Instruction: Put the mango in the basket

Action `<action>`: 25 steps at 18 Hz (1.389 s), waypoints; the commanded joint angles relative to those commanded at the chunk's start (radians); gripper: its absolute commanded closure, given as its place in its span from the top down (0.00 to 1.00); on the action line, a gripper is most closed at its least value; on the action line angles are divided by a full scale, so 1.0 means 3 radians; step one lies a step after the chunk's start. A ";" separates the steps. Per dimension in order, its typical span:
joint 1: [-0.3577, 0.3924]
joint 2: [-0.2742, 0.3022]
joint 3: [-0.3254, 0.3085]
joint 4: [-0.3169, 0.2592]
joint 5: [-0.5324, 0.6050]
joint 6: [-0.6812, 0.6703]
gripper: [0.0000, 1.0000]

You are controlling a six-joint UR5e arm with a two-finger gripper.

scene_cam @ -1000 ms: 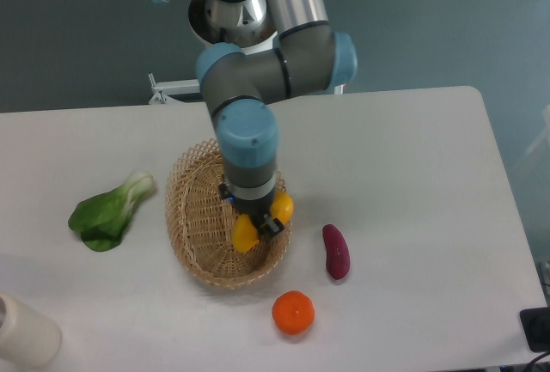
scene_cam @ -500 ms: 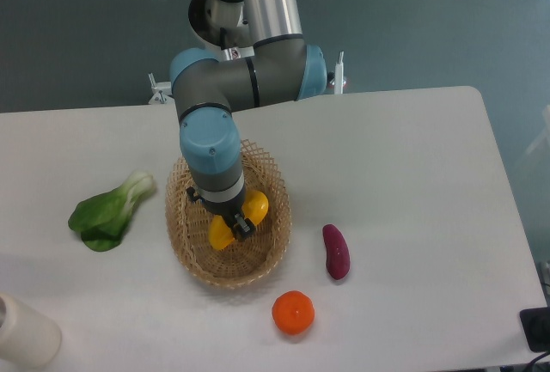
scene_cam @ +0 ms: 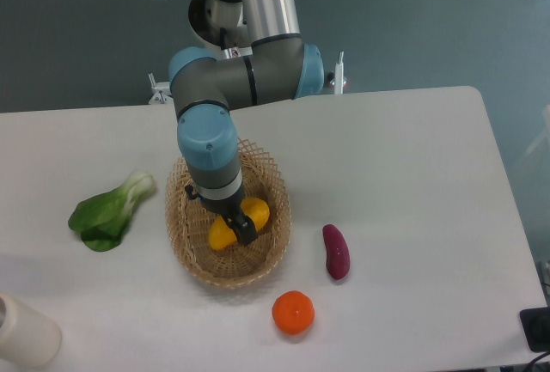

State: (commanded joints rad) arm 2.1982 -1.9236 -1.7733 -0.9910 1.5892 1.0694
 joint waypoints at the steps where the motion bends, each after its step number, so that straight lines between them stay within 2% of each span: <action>1: 0.0010 -0.0005 0.0031 -0.0005 0.0000 -0.0031 1.00; 4: 0.0163 0.0010 0.0056 -0.0005 -0.0010 -0.0006 1.00; 8: 0.0444 0.0051 0.0220 -0.0031 -0.0015 0.0025 1.00; 12: 0.0695 -0.0015 0.0388 -0.0036 -0.0005 0.0341 1.00; 21: 0.1324 -0.0122 0.0593 -0.0041 -0.0021 0.0929 1.00; 25: 0.1508 -0.0184 0.0680 -0.0046 -0.0026 0.1159 1.00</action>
State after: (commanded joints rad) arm 2.6505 -1.9788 -1.5693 -1.0048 1.5815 1.4172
